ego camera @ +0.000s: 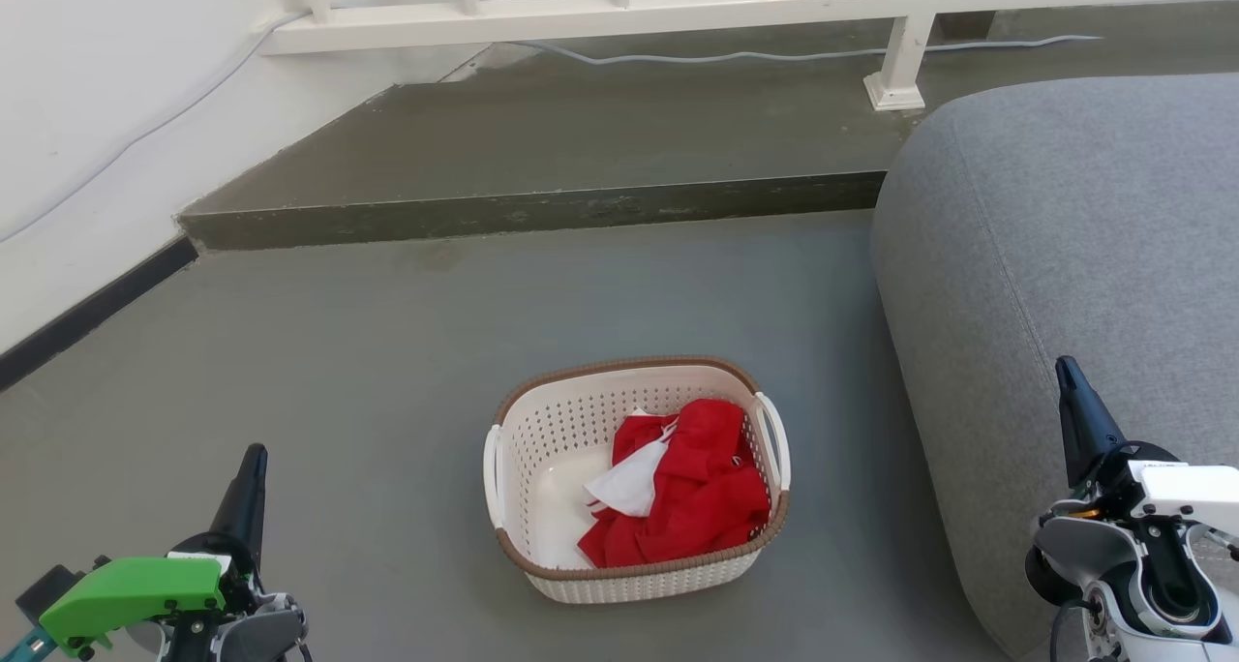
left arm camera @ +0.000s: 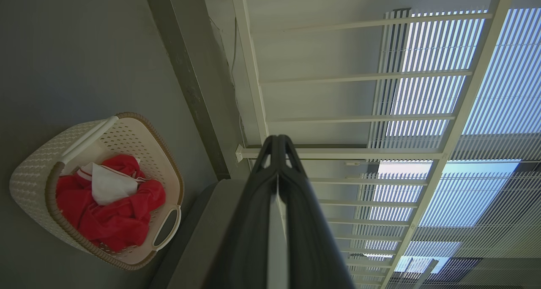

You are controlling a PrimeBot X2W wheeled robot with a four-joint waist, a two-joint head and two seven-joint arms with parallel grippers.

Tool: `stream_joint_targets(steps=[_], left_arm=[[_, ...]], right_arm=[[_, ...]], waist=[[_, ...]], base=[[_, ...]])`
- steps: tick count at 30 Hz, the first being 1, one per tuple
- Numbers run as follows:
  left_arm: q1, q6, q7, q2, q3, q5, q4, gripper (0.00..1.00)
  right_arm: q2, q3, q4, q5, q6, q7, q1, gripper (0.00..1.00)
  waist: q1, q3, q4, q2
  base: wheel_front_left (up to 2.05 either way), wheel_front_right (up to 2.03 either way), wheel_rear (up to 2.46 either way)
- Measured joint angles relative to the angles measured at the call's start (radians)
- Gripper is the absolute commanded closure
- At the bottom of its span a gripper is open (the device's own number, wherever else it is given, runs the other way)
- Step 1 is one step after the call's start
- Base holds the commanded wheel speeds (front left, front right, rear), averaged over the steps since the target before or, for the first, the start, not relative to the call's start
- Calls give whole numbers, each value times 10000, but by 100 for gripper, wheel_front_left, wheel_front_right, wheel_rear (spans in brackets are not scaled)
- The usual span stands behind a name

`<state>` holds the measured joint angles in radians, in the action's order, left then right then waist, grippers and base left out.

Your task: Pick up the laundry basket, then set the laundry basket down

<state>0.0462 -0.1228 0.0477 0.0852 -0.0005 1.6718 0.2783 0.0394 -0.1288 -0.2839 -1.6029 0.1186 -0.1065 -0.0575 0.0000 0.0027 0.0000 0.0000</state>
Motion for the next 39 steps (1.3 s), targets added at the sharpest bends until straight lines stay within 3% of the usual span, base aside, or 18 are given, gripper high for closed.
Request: stream_joint_targets(steps=[39], left_arm=[[4, 0, 42, -12, 31, -13, -2, 100]], right_arm=[[0, -2, 13, 0, 0, 0, 0, 100]], waist=[[0, 1, 1, 0]], base=[[0, 0, 0]])
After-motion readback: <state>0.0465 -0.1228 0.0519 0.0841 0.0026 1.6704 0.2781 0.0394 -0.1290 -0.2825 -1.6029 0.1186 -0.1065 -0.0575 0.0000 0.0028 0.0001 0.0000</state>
